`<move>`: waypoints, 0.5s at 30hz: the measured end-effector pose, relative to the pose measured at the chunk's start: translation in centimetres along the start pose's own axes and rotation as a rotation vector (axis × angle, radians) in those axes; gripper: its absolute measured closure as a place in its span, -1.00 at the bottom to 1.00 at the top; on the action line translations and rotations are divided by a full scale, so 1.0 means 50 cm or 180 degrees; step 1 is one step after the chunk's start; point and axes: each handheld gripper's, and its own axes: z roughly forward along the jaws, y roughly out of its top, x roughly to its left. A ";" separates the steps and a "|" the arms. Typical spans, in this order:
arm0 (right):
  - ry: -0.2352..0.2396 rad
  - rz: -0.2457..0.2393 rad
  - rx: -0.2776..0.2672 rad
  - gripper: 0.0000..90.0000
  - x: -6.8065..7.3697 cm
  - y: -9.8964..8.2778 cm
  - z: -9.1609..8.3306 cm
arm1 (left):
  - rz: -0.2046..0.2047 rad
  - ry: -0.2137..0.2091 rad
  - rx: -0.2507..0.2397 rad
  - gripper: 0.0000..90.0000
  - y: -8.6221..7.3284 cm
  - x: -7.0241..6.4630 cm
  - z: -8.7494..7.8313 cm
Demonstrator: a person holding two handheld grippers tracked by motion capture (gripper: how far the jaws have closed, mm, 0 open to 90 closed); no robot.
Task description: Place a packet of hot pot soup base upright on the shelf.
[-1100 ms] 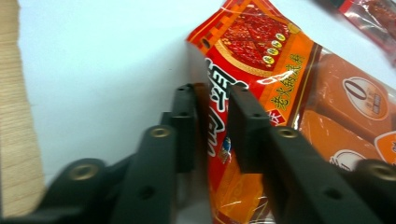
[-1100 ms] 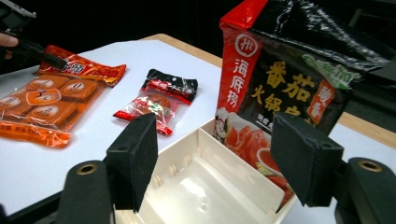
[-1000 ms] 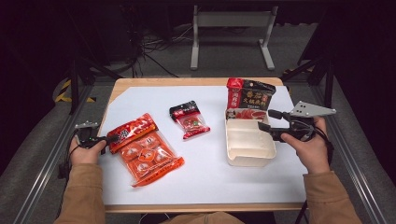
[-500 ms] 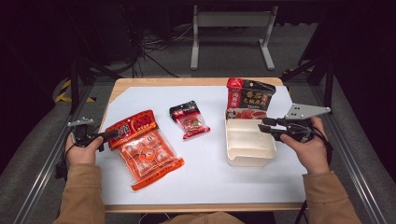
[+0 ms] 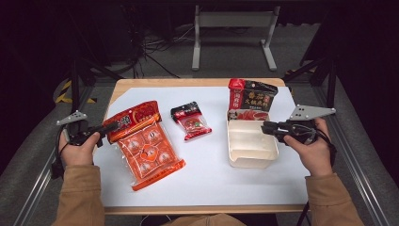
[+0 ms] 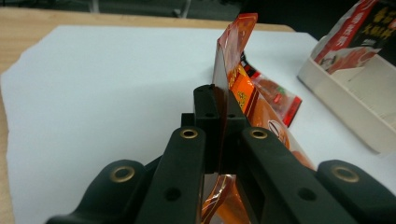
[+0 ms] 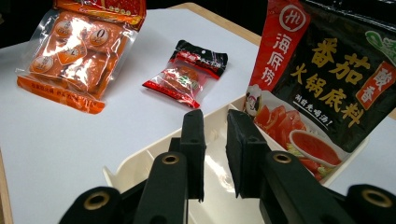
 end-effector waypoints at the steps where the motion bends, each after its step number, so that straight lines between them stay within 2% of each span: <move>1: 0.0002 0.0007 -0.0002 0.71 0.001 0.000 0.000 | 0.0051 -0.0039 -0.0054 1.00 0.008 -0.012 -0.007; 4: 0.0012 0.0067 -0.0025 0.69 0.003 0.000 -0.002 | 0.0108 -0.0055 -0.0106 1.00 0.015 -0.026 -0.013; 7: 0.0120 0.0319 -0.0156 0.58 0.006 0.000 -0.005 | 0.0172 -0.0097 -0.0178 1.00 0.024 -0.044 -0.020; 8: 0.0142 0.0351 -0.0186 0.58 0.006 0.000 -0.007 | 0.0183 -0.0110 -0.0190 1.00 0.026 -0.048 -0.021; 15: 0.0135 0.0372 -0.0195 0.59 0.008 0.001 -0.009 | 0.0320 -0.0207 -0.0306 1.00 0.041 -0.081 -0.035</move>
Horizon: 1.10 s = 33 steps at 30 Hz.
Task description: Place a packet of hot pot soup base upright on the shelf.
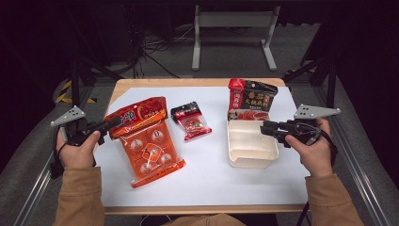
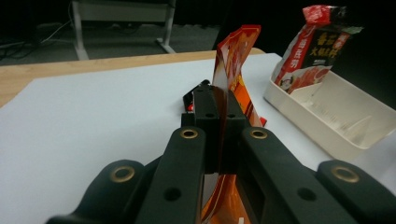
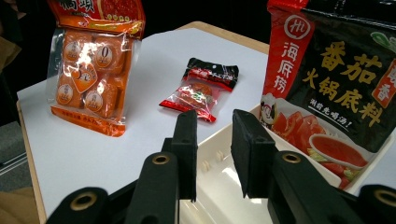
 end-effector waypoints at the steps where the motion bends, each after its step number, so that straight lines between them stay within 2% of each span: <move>1: 0.0001 -0.0001 0.0000 0.59 0.000 0.000 0.000 | 0.0007 -0.0025 -0.0015 1.00 0.002 -0.005 -0.001; 9: 0.0015 0.0005 -0.0015 0.59 0.003 0.002 -0.001 | 0.0194 -0.0113 -0.0108 1.00 0.019 -0.037 -0.010; 11: 0.0017 0.0014 -0.0027 0.59 0.003 0.002 -0.002 | 0.0354 -0.0141 -0.0198 1.00 0.026 -0.056 -0.010; 18: 0.0032 0.0026 -0.0067 0.61 0.005 0.004 -0.007 | 0.0530 -0.0222 -0.0299 1.00 0.039 -0.092 -0.014; 25: 0.0061 0.0000 -0.0088 0.60 0.014 0.010 -0.007 | 0.0787 -0.0395 -0.0367 1.00 0.060 -0.149 -0.027; 33: 0.0143 -0.0063 -0.0117 0.60 0.028 0.026 0.002 | 0.0936 -0.0517 -0.0416 1.00 0.074 -0.189 -0.021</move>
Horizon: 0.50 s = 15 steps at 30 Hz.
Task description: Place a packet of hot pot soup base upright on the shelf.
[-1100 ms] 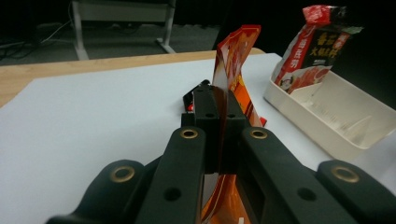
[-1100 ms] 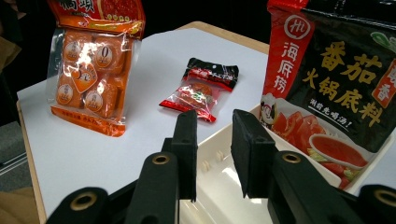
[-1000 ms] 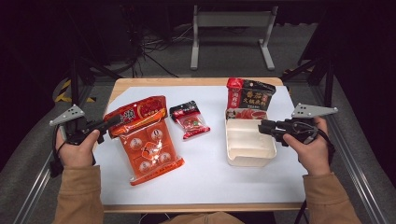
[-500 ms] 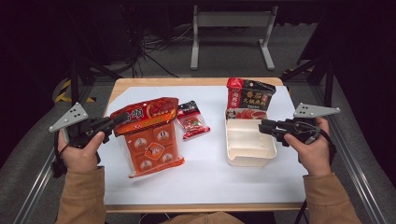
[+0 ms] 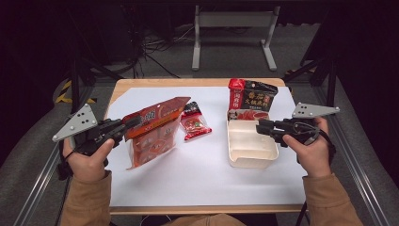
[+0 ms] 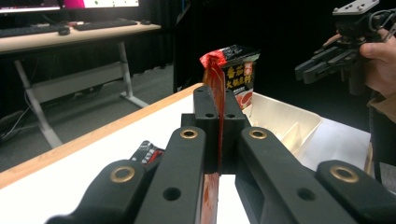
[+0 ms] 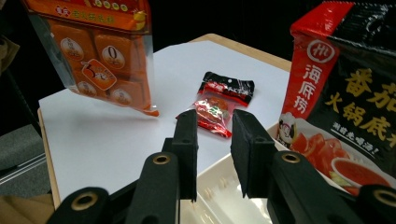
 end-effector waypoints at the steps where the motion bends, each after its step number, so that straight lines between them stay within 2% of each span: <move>1: 0.0011 -0.0002 -0.0010 0.60 0.001 0.002 0.001 | 0.0002 -0.0003 -0.0018 1.00 0.002 -0.001 0.002; 4: 0.0070 -0.0002 -0.0052 0.60 0.004 0.009 0.005 | 0.0000 -0.0018 -0.0064 1.00 0.006 -0.003 0.008; 9: 0.0183 -0.0045 -0.0152 0.57 0.020 0.024 0.013 | -0.0020 -0.0115 -0.0110 1.00 0.011 -0.010 0.024; 14: 0.0214 -0.0107 -0.0158 0.47 0.031 0.031 0.024 | 0.0011 -0.0239 -0.0148 1.00 0.020 -0.023 0.037; 15: 0.0222 -0.0131 -0.0168 0.39 0.034 0.033 0.028 | 0.0016 -0.0278 -0.0154 1.00 0.023 -0.028 0.041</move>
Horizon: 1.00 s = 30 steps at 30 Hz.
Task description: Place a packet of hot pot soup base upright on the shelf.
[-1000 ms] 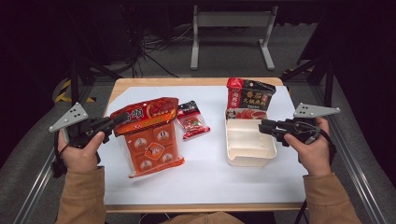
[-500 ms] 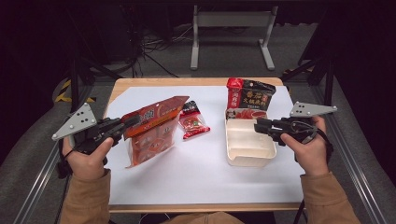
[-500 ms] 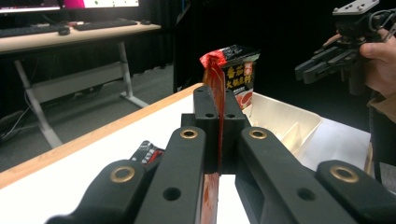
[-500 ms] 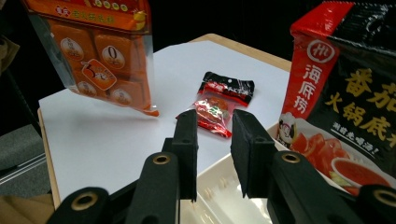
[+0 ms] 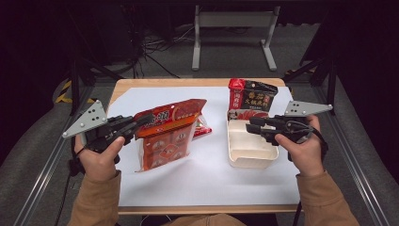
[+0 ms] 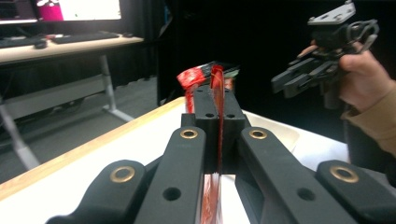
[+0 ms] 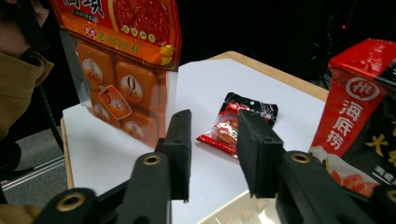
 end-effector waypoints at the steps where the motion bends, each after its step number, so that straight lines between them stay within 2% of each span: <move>1: -0.0001 -0.0023 -0.0035 0.29 0.002 0.002 0.005 | 0.0013 -0.0022 -0.0007 1.00 0.002 -0.004 0.003; 5: 0.0014 -0.0063 -0.0106 0.01 0.009 0.004 0.022 | 0.0053 -0.0103 -0.0007 1.00 0.010 -0.016 0.016; 7: -0.0001 -0.0138 -0.0089 -0.05 0.012 0.005 0.034 | 0.0055 -0.0142 -0.0014 1.00 0.012 -0.021 0.023; 11: 0.0060 -0.0191 -0.0102 -0.17 0.020 0.009 0.054 | 0.0056 -0.0190 -0.0016 1.00 0.014 -0.027 0.035; 23: 0.0206 -0.0304 -0.0109 -0.28 0.031 0.021 0.114 | 0.0074 -0.0409 -0.0061 1.00 0.018 -0.049 0.068; 28: 0.0295 -0.0302 -0.0119 -0.26 0.036 0.026 0.123 | 0.0106 -0.0475 -0.0009 1.00 0.018 -0.062 0.083; 30: 0.0378 -0.0292 -0.0136 -0.25 0.040 0.027 0.126 | 0.0095 -0.0515 -0.0016 1.00 0.018 -0.066 0.088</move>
